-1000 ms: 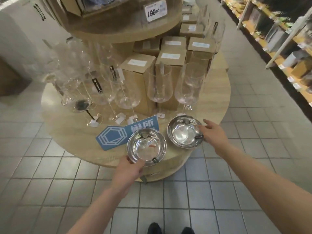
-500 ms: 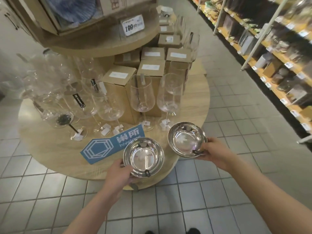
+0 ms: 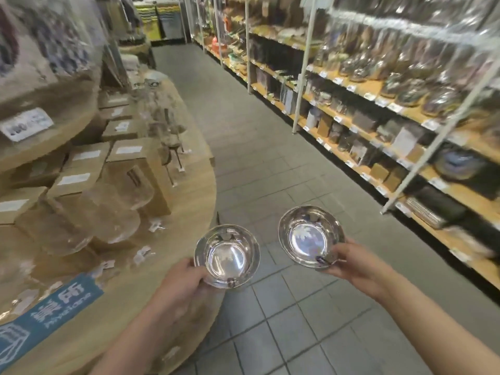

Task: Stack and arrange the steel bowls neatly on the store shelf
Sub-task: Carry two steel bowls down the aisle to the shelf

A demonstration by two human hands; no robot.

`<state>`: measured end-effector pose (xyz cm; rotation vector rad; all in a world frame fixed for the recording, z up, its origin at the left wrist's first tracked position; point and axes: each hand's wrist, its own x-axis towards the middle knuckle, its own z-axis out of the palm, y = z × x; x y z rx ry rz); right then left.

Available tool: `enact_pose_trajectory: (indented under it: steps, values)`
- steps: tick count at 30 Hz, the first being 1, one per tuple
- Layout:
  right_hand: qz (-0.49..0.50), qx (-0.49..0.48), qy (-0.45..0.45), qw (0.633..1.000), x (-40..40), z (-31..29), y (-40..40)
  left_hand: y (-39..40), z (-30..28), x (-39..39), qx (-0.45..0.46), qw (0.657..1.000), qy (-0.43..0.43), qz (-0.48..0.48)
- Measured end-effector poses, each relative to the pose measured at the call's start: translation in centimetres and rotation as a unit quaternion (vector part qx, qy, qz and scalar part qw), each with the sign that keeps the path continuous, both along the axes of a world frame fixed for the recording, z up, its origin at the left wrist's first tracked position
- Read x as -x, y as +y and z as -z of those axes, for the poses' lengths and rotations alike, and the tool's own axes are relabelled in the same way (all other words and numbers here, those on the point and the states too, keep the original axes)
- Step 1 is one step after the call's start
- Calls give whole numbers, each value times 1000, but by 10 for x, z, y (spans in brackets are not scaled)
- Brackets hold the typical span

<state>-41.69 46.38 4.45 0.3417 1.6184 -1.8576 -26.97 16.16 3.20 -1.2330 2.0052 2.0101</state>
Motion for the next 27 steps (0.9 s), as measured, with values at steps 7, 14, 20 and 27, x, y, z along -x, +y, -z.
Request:
enact_pose_trajectory:
  steps: [7, 14, 20, 27]
  values:
    - [95, -35, 10, 995, 46, -4, 94, 71, -3, 111, -28, 998, 15, 61]
    - [173, -34, 49, 983, 99, 5, 131, 109, 2, 205, -61, 992, 27, 111]
    - [231, -24, 64, 971, 177, 24, 137, 117, 21, 313, -63, 985, 52, 152]
    - [252, -37, 78, 964, 303, 25, 123, 111, 19, 466, -68, 979, 56, 184]
